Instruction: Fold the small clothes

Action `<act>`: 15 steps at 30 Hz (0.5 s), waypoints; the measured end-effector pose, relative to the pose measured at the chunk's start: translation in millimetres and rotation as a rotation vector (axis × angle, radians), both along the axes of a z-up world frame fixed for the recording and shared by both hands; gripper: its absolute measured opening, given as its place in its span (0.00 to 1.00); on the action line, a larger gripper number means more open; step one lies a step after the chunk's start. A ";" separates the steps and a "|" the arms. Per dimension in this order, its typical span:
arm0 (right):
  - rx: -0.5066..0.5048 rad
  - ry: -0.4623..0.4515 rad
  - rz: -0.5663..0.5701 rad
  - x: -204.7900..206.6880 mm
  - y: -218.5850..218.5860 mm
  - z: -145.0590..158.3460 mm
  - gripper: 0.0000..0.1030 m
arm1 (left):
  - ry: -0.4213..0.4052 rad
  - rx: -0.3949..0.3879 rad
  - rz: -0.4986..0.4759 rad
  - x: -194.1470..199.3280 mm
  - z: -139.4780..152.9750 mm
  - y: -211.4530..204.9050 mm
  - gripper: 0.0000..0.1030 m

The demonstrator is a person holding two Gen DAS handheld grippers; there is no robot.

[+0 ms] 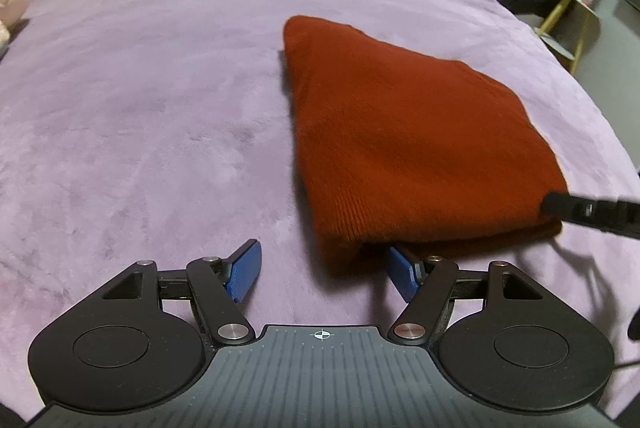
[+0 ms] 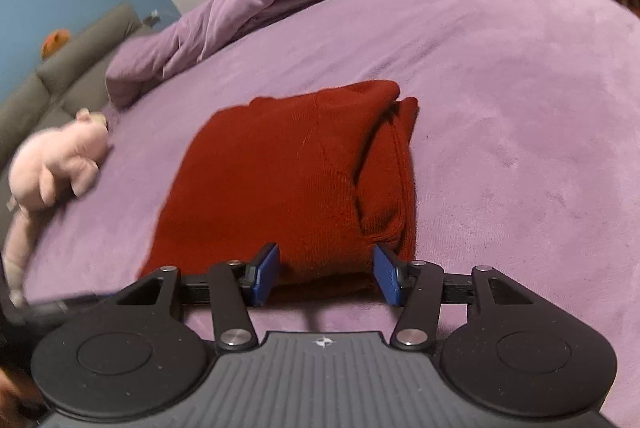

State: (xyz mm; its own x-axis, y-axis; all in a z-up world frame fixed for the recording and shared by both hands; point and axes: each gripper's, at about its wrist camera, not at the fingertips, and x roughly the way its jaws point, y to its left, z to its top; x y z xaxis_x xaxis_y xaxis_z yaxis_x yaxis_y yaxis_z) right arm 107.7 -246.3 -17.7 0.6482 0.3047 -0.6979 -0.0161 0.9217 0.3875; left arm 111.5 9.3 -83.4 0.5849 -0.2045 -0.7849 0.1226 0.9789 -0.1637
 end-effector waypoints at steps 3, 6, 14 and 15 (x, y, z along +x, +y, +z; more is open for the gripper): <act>0.026 -0.013 -0.008 3.1 -1.2 1.8 0.12 | -0.004 -0.005 0.048 2.7 3.7 5.1 0.71; 0.463 -0.025 -0.076 0.1 -40.3 -3.9 0.02 | 0.002 -0.017 0.076 2.1 5.8 12.5 0.73; 0.020 0.029 -0.139 3.2 -31.3 3.7 0.04 | 0.015 -0.014 0.098 -5.3 13.3 17.1 0.73; 0.042 -0.001 -0.135 2.0 -31.5 8.2 0.04 | 0.008 -0.018 0.104 -8.0 17.2 18.6 0.73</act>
